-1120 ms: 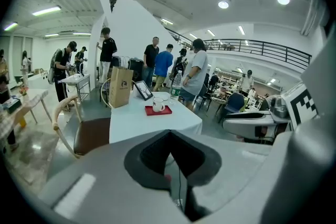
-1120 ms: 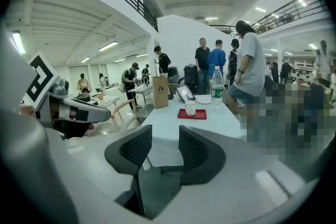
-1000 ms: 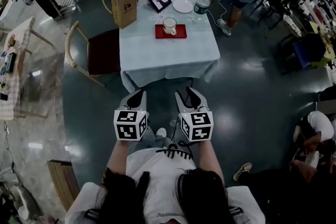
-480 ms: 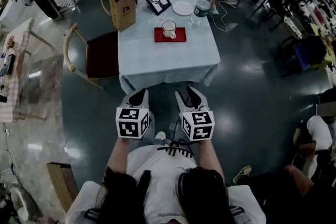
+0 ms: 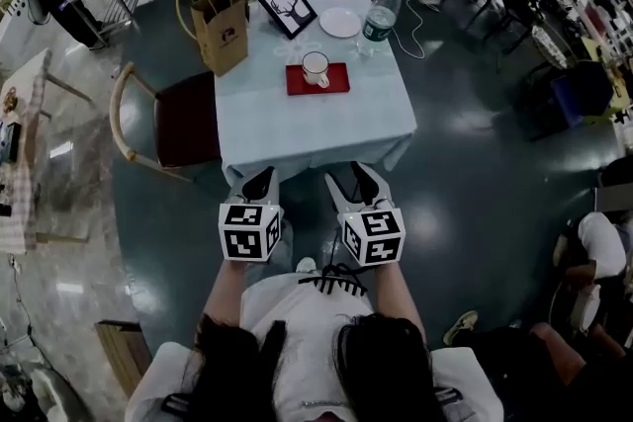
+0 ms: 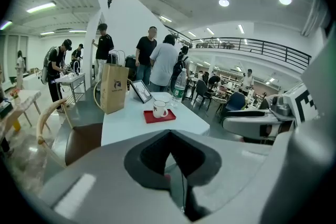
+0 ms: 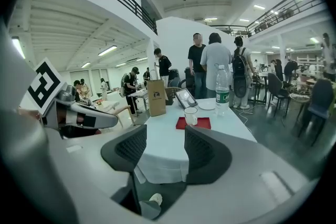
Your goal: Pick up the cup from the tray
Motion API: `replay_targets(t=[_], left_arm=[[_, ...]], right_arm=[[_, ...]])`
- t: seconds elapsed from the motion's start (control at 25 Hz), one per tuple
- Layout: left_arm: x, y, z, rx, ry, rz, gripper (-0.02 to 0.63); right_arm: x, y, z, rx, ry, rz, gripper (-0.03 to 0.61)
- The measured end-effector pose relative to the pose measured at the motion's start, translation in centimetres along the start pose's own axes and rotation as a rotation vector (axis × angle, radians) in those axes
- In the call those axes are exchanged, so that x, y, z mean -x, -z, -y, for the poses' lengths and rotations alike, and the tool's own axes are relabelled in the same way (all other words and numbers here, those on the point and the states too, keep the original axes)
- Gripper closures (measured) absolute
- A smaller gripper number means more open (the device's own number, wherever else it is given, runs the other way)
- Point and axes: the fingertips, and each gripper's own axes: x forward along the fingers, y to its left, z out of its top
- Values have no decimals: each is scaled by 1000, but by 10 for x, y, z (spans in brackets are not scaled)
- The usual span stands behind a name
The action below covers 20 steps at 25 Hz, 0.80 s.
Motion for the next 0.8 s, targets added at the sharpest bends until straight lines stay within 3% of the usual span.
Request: replay_targets(t=[0.8], left_arm=[[-79,-66,-75,-16,57,-44,614]], right_arm=[[-103,-56,18,-26,85,-1,264]])
